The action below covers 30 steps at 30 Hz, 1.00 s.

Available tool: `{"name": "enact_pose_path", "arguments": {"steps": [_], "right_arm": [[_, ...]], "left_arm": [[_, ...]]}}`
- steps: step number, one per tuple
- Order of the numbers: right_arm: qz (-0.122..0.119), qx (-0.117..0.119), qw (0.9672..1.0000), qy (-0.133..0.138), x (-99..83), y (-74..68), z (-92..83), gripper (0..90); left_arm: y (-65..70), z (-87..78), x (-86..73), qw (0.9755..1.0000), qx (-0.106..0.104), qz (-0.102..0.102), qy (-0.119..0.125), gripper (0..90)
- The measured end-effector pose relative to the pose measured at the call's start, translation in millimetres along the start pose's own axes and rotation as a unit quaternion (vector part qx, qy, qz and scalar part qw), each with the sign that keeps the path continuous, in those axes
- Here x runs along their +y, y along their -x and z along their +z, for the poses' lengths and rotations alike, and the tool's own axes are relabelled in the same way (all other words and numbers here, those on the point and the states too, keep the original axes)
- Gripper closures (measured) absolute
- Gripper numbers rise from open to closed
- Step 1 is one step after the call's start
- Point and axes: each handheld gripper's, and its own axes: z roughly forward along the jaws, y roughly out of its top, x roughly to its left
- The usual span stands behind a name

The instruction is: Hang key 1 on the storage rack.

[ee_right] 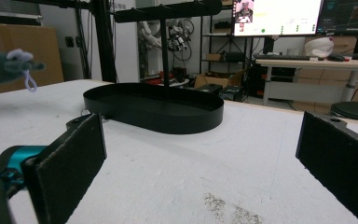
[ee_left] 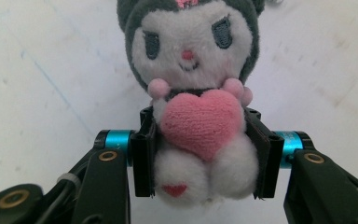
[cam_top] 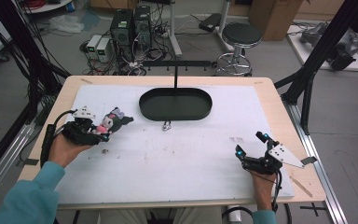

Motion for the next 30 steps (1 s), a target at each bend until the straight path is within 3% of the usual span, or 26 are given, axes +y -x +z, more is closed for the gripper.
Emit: {"name": "enact_pose_path", "arguments": {"steps": [2,9,19,30], "right_arm": [[0.001,0.001,1.0000,0.001,0.0,-0.1,0.1,0.7],[0.001,0.000,1.0000,0.000,0.0,0.1,0.1,0.7],[0.001,0.000,1.0000,0.001,0.0,-0.1,0.1,0.7],[0.001,0.000,1.0000,0.000,0.0,-0.1,0.1,0.7]], "left_arm": [[-0.3,-3.1,7.0,0.9997,0.000,-0.003,0.026,53.3],[2.4,-7.5,24.8,0.9975,0.003,-0.011,0.070,53.2],[3.7,-2.0,46.0,0.9958,0.002,-0.011,0.091,53.3],[6.3,10.0,81.1,0.9938,0.004,-0.010,0.110,53.2]]}}
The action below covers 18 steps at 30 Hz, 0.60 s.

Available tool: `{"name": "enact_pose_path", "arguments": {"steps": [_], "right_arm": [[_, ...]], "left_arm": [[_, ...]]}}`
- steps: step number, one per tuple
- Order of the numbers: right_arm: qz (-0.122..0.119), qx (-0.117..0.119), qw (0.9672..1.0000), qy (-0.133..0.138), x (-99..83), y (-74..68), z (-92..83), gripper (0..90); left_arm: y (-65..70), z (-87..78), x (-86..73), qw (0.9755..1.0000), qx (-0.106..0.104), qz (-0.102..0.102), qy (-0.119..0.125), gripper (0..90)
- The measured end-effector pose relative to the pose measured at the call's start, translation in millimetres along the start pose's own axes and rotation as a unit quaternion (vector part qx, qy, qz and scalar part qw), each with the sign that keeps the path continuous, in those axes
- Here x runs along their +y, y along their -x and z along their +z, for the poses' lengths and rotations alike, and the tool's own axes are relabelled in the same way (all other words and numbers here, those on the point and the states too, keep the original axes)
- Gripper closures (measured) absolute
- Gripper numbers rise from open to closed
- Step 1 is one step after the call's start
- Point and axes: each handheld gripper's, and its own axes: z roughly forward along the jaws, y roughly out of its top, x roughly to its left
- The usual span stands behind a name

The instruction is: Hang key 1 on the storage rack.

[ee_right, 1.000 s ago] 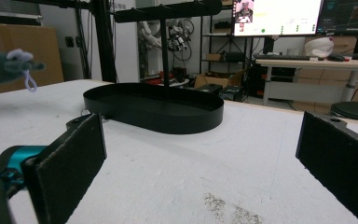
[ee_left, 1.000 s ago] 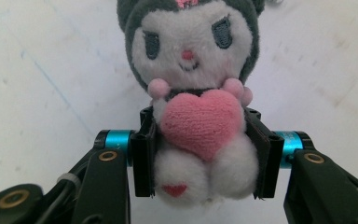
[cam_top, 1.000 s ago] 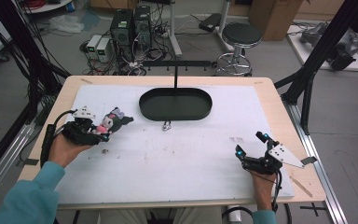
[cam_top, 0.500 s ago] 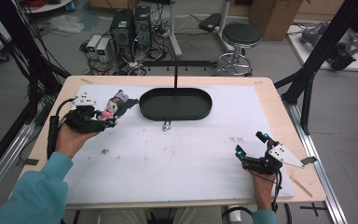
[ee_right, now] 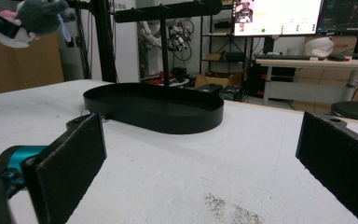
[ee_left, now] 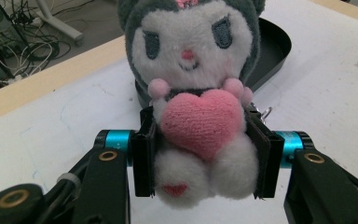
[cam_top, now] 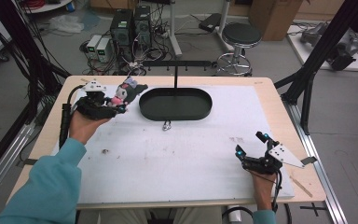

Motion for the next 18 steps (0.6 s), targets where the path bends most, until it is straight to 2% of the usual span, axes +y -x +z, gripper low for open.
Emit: {"name": "enact_pose_path", "arguments": {"steps": [11,18], "right_arm": [[0.000,0.000,1.0000,0.000,0.0,0.0,0.0,0.7],[0.001,0.000,1.0000,-0.001,0.0,-0.2,0.0,0.7]], "left_arm": [[-0.7,12.6,13.8,0.9999,0.005,-0.008,0.006,53.3],[-2.3,18.9,30.4,0.9999,0.006,-0.009,0.010,53.3]]}}
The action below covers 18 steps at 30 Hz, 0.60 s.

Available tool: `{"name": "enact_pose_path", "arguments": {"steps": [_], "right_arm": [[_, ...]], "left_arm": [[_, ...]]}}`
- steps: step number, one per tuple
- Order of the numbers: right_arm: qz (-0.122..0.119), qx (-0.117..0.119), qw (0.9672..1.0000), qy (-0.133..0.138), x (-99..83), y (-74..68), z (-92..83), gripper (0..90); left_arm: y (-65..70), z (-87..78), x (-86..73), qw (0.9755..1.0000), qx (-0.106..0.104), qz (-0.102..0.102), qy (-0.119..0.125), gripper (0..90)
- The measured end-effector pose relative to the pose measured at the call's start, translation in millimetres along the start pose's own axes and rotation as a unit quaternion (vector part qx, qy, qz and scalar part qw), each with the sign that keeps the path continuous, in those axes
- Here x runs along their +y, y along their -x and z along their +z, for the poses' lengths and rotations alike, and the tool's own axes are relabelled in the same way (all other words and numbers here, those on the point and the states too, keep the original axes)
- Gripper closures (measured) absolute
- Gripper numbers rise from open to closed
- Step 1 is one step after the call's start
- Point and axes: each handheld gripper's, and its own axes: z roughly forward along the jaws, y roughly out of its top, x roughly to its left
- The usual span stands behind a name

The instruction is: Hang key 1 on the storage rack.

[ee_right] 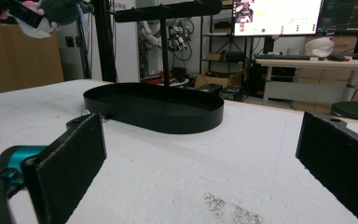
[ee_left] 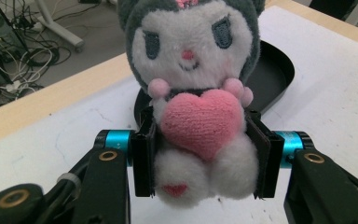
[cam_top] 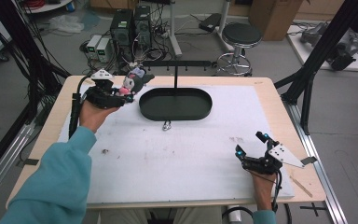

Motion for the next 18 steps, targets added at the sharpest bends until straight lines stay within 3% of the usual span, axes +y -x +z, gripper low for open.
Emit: {"name": "enact_pose_path", "arguments": {"steps": [18], "right_arm": [[0.001,0.001,1.0000,0.000,0.0,0.1,0.0,0.7]], "left_arm": [[-2.3,17.8,23.3,1.0000,0.007,-0.004,-0.006,53.3]]}}
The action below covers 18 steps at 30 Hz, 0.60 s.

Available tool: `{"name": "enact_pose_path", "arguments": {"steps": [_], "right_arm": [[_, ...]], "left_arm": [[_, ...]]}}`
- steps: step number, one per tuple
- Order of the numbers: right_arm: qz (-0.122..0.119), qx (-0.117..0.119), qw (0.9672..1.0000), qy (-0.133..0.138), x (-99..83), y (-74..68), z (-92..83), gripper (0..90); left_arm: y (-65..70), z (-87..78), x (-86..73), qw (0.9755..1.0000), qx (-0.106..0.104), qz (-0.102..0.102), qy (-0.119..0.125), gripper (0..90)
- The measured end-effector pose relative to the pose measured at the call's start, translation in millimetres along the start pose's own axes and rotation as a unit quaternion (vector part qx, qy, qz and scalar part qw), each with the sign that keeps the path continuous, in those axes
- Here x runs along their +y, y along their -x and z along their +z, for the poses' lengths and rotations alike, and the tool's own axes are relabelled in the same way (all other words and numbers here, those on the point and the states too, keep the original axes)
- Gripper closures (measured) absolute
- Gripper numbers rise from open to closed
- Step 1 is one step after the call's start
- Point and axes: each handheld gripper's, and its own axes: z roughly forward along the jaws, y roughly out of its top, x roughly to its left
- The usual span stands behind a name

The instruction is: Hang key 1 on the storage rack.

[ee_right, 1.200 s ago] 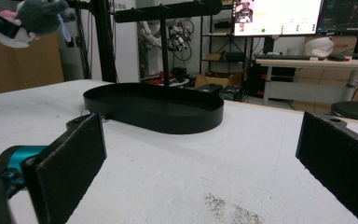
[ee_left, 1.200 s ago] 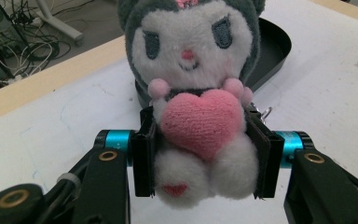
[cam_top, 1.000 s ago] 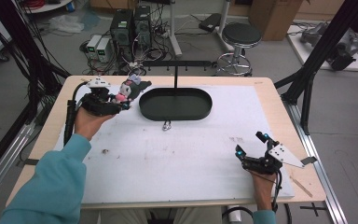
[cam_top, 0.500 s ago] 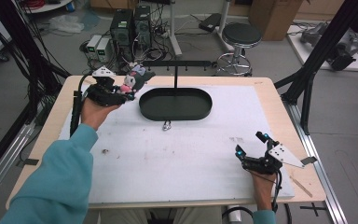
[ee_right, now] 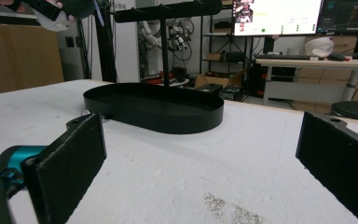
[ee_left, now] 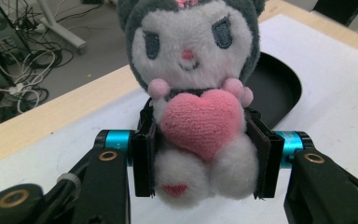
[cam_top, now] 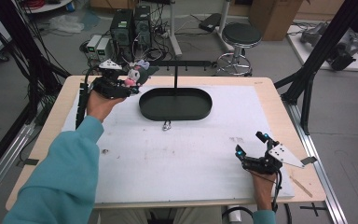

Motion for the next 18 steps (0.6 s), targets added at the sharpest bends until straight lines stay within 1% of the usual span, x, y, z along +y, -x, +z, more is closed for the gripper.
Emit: {"name": "enact_pose_path", "arguments": {"steps": [5,11,13,15,18], "right_arm": [[-0.002,-0.001,1.0000,0.001,0.0,0.1,0.2,0.7],[0.000,0.000,1.0000,0.000,0.0,-0.1,0.1,0.7],[-0.003,-0.001,1.0000,0.001,0.1,0.1,0.2,0.7],[-0.003,-0.001,1.0000,0.001,0.0,0.1,0.2,0.7],[-0.003,0.000,1.0000,0.000,0.1,0.0,0.2,0.7]], "left_arm": [[0.3,3.2,2.6,1.0000,0.002,-0.001,0.000,53.3],[-0.9,6.1,11.5,1.0000,0.008,0.002,0.000,53.3],[-1.9,7.5,13.3,1.0000,0.004,-0.003,0.000,53.3],[-2.5,8.9,14.0,1.0000,0.007,-0.002,-0.004,53.3],[-3.7,10.3,13.7,0.9999,0.009,-0.004,-0.004,53.3]]}}
